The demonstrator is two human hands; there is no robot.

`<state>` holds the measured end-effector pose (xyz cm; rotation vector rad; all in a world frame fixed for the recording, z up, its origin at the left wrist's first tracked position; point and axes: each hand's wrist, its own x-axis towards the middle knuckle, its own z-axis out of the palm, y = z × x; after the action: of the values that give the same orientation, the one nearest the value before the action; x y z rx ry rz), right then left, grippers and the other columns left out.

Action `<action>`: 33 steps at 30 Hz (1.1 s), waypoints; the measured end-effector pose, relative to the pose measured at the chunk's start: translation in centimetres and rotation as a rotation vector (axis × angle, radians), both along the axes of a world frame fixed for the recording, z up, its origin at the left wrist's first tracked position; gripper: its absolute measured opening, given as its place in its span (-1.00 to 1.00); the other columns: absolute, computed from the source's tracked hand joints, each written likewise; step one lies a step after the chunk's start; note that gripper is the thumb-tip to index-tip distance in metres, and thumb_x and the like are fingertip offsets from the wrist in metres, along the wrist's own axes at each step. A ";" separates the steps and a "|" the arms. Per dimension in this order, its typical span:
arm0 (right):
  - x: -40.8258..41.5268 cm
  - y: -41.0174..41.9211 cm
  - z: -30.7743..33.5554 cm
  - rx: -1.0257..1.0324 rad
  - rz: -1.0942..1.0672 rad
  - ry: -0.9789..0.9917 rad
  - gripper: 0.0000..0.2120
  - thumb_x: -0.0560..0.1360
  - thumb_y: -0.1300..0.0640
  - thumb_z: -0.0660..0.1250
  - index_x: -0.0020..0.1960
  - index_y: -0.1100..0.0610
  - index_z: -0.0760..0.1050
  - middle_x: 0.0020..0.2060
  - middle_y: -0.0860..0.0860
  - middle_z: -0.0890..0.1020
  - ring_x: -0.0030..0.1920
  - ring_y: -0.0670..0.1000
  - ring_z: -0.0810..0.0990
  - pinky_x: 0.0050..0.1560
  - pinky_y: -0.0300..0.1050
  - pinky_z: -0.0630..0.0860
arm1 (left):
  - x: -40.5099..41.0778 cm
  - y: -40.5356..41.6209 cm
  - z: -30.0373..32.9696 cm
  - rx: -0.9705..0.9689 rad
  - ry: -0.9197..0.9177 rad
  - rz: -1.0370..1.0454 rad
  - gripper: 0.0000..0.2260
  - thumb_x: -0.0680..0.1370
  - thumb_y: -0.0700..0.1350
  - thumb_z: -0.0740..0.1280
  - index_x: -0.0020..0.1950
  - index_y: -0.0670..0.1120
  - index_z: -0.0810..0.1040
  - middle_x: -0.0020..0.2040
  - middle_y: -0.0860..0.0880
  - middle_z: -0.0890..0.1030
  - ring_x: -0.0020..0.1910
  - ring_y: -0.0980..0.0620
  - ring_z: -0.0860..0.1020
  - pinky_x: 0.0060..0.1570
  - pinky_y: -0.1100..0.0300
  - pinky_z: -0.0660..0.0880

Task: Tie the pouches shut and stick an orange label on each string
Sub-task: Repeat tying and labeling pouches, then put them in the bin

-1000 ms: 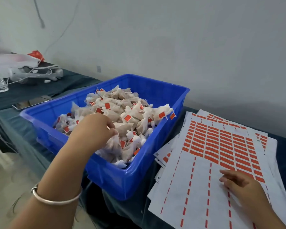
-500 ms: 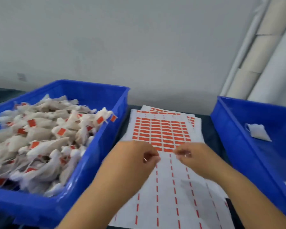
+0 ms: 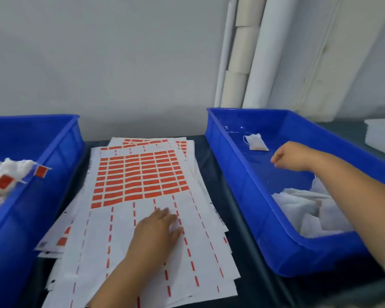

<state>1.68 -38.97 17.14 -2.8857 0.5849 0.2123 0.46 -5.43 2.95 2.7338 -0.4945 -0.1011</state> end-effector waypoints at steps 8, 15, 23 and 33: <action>-0.8 -2.3 -1.4 -0.074 0.143 0.470 -0.88 0.45 0.06 0.41 -0.01 -0.07 0.63 -0.04 -0.17 0.59 -0.01 -0.07 0.59 -0.03 -0.18 0.61 | -0.1 -0.3 -2.1 0.020 -0.136 0.064 -0.52 0.54 0.28 0.00 0.44 0.21 0.22 0.49 0.23 0.14 0.49 0.14 0.08 0.33 0.16 -0.13; -1.5 -4.2 0.4 -0.104 0.017 0.379 -0.87 0.50 0.12 0.39 -0.21 0.12 0.60 -0.22 0.03 0.66 -0.22 -0.04 0.60 -0.26 -0.26 0.53 | 0.1 -0.2 -2.4 -0.018 -0.102 0.085 -0.55 0.54 0.27 0.05 0.41 0.22 0.28 0.48 0.23 0.17 0.49 0.15 0.10 0.41 0.12 -0.05; -1.7 -1.6 4.9 -0.154 0.064 0.024 -0.83 0.53 0.11 0.34 -0.22 0.11 0.57 -0.23 -0.01 0.60 -0.26 -0.05 0.48 -0.29 -0.19 0.34 | -0.1 -0.1 -2.3 -0.051 -0.107 0.084 -0.57 0.54 0.25 0.08 0.40 0.22 0.31 0.47 0.24 0.20 0.47 0.16 0.13 0.42 0.13 -0.01; 0.1 11.0 7.6 0.006 0.383 -0.476 -0.78 0.59 0.12 0.23 0.09 0.03 0.64 -0.06 -0.07 0.61 -0.09 -0.07 0.48 -0.24 -0.28 0.32 | 0.6 -1.0 3.4 -0.564 0.013 0.253 -0.58 0.47 0.14 0.32 0.32 0.22 0.36 0.35 0.14 0.43 0.26 0.07 0.46 0.20 0.05 0.47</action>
<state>1.77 -27.92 24.77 -2.8589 -0.0514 -0.4113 1.08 -6.43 6.39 2.2125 -0.1368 0.0756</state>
